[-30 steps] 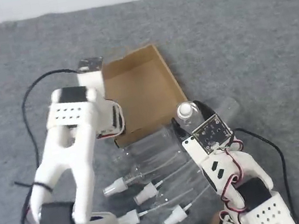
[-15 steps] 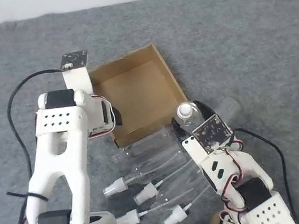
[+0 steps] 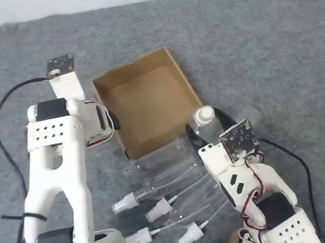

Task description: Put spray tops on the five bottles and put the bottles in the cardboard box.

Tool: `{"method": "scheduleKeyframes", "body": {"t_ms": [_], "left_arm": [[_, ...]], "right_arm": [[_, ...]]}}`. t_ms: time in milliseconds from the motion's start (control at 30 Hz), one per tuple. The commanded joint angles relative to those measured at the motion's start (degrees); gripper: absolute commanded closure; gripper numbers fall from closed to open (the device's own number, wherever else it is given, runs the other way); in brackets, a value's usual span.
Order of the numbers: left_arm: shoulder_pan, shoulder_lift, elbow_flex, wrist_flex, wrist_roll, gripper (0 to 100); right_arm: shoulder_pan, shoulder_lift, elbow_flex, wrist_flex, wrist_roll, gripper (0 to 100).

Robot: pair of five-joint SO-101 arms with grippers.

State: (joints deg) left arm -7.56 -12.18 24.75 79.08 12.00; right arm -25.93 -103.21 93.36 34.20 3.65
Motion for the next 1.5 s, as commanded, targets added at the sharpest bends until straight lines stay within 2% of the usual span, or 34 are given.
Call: {"method": "scheduleKeyframes", "body": {"t_ms": [0,367,567,733,1000,1133,1200,1367,1467], "left_arm": [[-0.1,-3.5,-2.5,-1.5,0.7,75],[-0.2,-3.5,-5.6,-1.1,0.9,75],[-1.8,-3.7,-5.9,-1.1,2.7,75],[-3.3,-9.9,-3.5,-1.6,3.0,75],[-3.2,-24.3,11.5,-15.7,4.0,75],[-3.7,-28.6,14.7,-17.6,7.6,75],[-5.5,-29.5,14.9,-17.7,8.2,78],[-11.7,-29.5,16.3,-22.9,11.0,93],[-14.5,-29.9,18.2,-26.0,11.1,96]], "right_arm": [[0.7,-0.6,-7.5,-2.2,-0.6,95.0],[-1.0,-0.4,-14.9,-2.7,-0.4,95.0],[-6.3,-0.2,-15.9,-6.9,-0.4,95.1],[-8.3,5.8,-16.2,-12.9,-0.3,95.1],[-8.4,23.9,-23.8,-19.2,-0.3,95.0],[-8.5,32.1,-29.8,-19.2,-0.4,95.0],[-8.5,36.2,-32.5,-19.2,-0.4,94.9],[-10.2,46.5,-37.8,-23.4,-0.4,95.0],[-11.4,52.4,-39.8,-27.0,-0.4,95.0]]}}
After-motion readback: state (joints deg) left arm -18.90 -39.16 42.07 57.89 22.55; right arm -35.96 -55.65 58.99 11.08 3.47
